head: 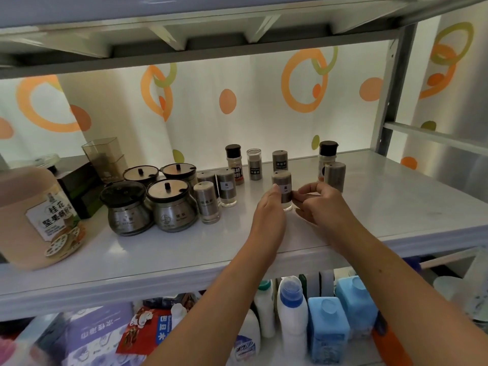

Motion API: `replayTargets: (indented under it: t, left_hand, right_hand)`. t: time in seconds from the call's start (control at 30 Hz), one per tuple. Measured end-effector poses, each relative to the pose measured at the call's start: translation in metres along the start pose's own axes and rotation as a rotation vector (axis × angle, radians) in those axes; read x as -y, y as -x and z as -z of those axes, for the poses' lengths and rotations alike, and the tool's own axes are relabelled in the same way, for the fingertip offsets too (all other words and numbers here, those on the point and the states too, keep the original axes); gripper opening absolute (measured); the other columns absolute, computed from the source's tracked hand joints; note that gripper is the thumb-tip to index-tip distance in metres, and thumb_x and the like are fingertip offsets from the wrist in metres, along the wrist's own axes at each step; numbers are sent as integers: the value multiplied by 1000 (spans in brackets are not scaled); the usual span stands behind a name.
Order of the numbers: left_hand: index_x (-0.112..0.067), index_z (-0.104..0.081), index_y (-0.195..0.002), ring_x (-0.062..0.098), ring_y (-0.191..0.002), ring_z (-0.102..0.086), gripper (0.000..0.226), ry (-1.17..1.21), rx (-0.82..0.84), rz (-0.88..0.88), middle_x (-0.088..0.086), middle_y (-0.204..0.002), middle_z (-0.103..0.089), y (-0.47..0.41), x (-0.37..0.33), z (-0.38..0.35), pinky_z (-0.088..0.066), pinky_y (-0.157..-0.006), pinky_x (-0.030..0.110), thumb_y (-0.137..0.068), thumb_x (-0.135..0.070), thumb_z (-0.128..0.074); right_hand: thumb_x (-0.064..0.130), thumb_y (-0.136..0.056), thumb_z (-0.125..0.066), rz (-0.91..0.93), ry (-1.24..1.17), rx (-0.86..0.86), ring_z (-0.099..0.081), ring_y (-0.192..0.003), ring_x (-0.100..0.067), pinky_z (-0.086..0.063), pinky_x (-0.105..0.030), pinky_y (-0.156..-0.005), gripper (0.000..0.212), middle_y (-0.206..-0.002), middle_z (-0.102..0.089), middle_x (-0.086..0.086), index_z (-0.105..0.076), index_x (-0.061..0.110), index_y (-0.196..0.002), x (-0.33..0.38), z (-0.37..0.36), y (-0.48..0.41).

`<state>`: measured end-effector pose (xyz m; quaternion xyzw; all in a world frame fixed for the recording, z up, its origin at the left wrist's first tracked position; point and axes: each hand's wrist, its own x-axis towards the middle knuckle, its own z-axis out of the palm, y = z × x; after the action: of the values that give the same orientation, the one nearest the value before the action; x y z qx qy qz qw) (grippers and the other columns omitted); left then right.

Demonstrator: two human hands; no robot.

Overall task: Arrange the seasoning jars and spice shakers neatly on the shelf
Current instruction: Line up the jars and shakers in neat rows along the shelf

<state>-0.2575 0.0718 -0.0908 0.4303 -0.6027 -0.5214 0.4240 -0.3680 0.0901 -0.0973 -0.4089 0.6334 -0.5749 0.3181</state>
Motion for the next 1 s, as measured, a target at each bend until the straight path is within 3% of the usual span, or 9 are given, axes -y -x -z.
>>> replayTargets:
  t: [0.23,0.47,0.63,0.73,0.8,0.87,0.9,1.0]
  left_hand:
    - [-19,-58,-129,16,-119,-50,46,-12,-77,6,1,-129,-58,8,2,37,-36,-105,34,-103,-40,-26]
    - [-19,-53,-135,18,-126,-48,48,-18,-96,18,4,-136,-55,10,5,61,-32,-112,41,-103,-41,-25]
    - [-22,-56,-131,16,-122,-51,46,-5,-95,12,2,-131,-59,11,11,78,-36,-110,39,-101,-45,-30]
    - [-27,-54,-132,11,-125,-51,56,74,-100,28,-5,-134,-58,12,21,87,-34,-113,38,-87,-55,-38]
    - [-31,-61,-120,8,-120,-53,43,116,-115,30,-10,-125,-61,12,26,92,-37,-110,34,-89,-51,-40]
    - [-33,-64,-97,3,-106,-58,25,180,-127,27,-11,-108,-66,12,26,95,-43,-97,25,-98,-39,-40]
    - [-30,-63,-96,1,-101,-59,26,220,-126,38,-12,-102,-66,10,26,96,-44,-92,21,-101,-32,-38]
    - [-13,-56,-128,4,-106,-58,35,269,-108,44,-10,-110,-64,11,24,97,-42,-99,22,-104,-26,-34]
  right_hand:
    - [-1,-80,-54,-2,-12,81,-67,-102,-29,-54,-50,-95,26,-103,-73,-8,-63,19,-95,4,-37,10]
    - [5,-70,-55,1,-52,109,-68,-102,-24,-53,-51,-96,29,-99,-74,-5,-66,18,-94,5,-61,12]
    - [1,-77,-54,12,-45,116,-68,-103,-19,-53,-47,-97,29,-102,-74,-2,-65,21,-95,1,-71,12]
    - [-5,-85,-50,-4,-115,107,-67,-106,-18,-54,-41,-97,30,-107,-72,-5,-64,19,-96,-1,-69,10]
    - [-8,-88,-48,-36,-179,122,-67,-107,-19,-54,-38,-96,29,-110,-71,-8,-62,16,-97,2,-68,10]
    - [-6,-90,-50,-43,-187,134,-68,-105,-19,-54,-38,-96,25,-110,-71,-10,-62,15,-95,5,-72,10]
    - [-4,-90,-52,-41,-176,133,-68,-104,-20,-55,-39,-96,23,-109,-72,-11,-62,16,-94,6,-75,9]
    - [-1,-89,-54,7,-97,51,-69,-100,-22,-56,-42,-94,23,-101,-72,-7,-64,20,-88,7,-84,7]
